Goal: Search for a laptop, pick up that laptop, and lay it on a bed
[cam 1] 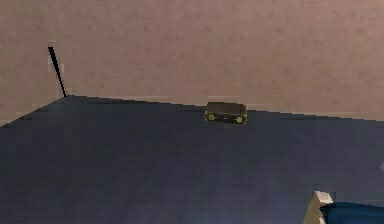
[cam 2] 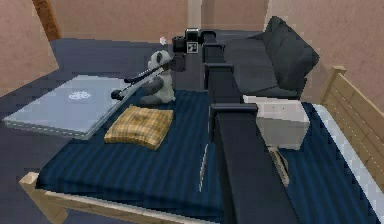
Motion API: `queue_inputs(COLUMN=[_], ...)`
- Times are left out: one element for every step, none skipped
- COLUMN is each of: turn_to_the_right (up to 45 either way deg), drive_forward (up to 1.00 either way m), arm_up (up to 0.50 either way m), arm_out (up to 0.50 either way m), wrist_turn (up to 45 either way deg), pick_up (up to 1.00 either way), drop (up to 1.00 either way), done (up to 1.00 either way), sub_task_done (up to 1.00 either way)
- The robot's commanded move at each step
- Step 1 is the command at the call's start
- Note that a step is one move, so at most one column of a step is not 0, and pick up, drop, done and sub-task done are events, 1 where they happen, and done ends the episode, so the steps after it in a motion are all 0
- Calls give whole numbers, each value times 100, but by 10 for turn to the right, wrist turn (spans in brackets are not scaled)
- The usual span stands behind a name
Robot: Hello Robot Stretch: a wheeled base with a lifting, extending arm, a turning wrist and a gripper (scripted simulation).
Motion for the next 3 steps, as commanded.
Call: queue_inputs(turn_to_the_right=[0, 0, 0], drive_forward=[0, 0, 0], arm_up=[0, 0, 0], arm_out=[0, 0, 0], wrist_turn=[450, 450, 420], pick_up=[0, 0, 0], drop=[0, 0, 0], done=[0, 0, 0], sub_task_done=[0, 0, 0])
